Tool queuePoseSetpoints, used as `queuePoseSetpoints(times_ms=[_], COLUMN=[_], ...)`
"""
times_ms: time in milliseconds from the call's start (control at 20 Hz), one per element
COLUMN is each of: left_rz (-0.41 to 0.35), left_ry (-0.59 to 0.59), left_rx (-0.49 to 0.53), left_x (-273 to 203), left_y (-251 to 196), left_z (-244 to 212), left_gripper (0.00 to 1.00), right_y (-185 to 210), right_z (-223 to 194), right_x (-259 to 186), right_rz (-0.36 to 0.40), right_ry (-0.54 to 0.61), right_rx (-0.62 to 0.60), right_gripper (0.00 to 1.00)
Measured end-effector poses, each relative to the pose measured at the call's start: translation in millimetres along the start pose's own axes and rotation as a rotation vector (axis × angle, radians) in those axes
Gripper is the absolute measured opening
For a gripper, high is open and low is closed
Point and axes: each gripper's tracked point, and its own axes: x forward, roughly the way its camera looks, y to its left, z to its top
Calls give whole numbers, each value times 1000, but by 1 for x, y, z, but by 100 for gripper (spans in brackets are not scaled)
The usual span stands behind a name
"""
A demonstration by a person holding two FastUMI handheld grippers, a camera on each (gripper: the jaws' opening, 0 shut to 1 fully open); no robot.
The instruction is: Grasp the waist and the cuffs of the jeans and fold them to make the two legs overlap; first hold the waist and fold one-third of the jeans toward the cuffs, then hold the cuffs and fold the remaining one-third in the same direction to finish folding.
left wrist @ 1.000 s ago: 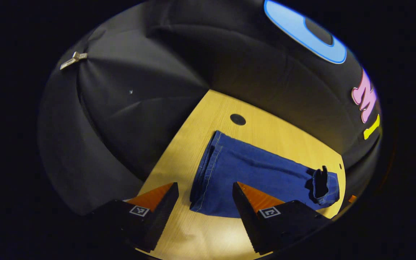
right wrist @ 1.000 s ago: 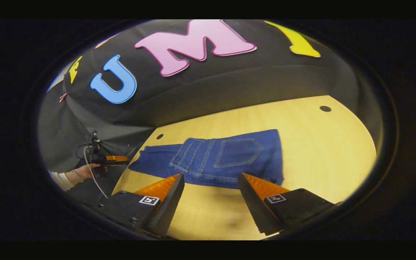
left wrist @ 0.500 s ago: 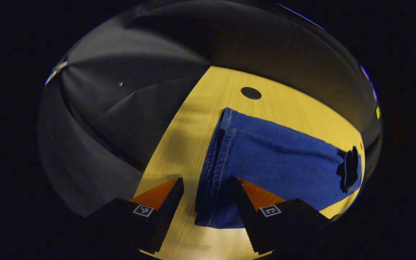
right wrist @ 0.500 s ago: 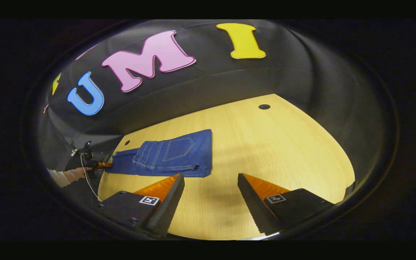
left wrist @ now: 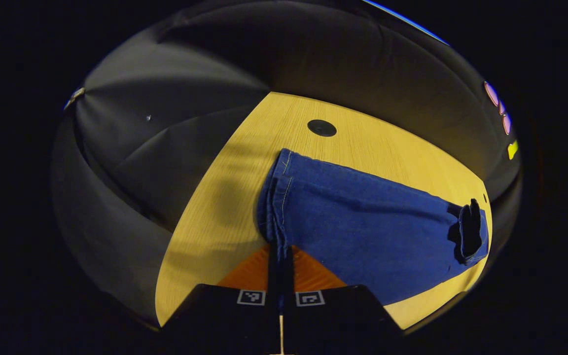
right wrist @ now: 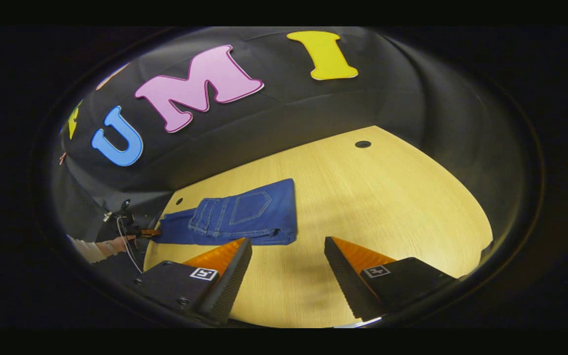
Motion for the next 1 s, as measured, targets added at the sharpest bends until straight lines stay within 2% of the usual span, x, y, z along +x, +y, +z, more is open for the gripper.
queuePoseSetpoints(times_ms=[250,450,500,550,800,1000], left_rz=[-96,-208,-235,-258,-458,-604], left_ry=[-108,-180,-183,-195,-260,-256], left_rx=[20,56,65,73,75,160], left_x=[-48,-107,-118,-127,-192,-211], left_y=[-40,-97,-117,-138,-278,-413], left_z=[27,49,49,55,72,48], left_gripper=[6,6,2,6,6,6], right_y=[-4,-2,0,0,-6,-23], right_z=[9,16,20,23,44,54], right_x=[0,9,11,13,19,11], right_rz=[0,25,32,43,89,97], right_ry=[-4,-7,-7,-9,-26,-63], right_rx=[-10,0,0,0,5,-24], right_gripper=[91,90,90,90,90,90])
